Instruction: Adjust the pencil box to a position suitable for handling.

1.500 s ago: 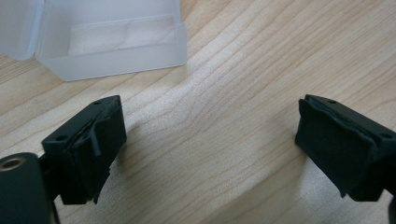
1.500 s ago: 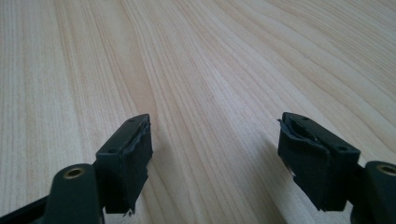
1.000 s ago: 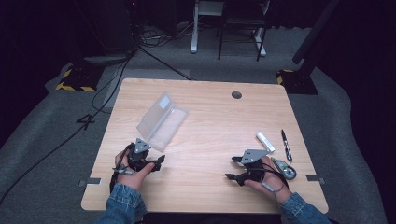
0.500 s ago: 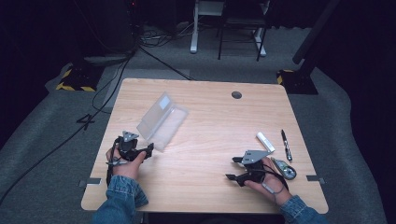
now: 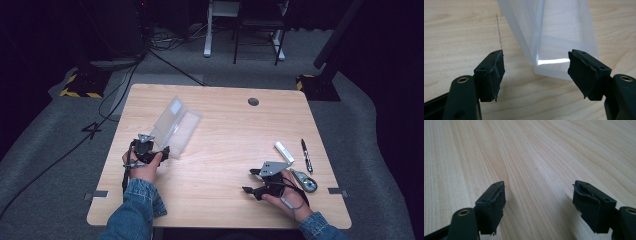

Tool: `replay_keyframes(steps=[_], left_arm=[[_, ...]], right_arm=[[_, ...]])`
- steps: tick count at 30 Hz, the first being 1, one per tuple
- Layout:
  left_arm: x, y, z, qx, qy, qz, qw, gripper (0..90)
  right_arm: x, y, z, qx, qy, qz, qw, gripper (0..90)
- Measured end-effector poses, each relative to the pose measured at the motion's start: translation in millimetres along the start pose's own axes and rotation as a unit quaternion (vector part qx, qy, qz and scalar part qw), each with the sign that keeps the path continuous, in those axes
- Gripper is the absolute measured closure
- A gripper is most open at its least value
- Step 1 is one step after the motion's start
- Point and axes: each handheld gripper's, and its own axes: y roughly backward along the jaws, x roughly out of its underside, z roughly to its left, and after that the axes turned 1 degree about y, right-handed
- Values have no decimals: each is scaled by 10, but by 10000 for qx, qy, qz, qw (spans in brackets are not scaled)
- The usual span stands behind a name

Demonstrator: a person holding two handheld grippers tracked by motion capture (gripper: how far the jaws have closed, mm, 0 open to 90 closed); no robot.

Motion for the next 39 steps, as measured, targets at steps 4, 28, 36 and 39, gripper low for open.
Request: replay_keyframes(steps=[4,28,36,39], left_arm=[[-28,-56,-40,24,-15,-18,10000,287],[43,-181,-205,793,-1232,443,9882,565],[103,-127,-427,1347,-1970,667,9688,581],[136,-97,-584,1625,-2542,753,9504,587]], right_arm=[[14,16,12,24,-15,-6,10000,265],[-37,243,24,34,-209,-63,9998,370],[-112,500,-27,224,-315,-384,9985,370],[-108,575,-60,302,-340,-441,9980,370]])
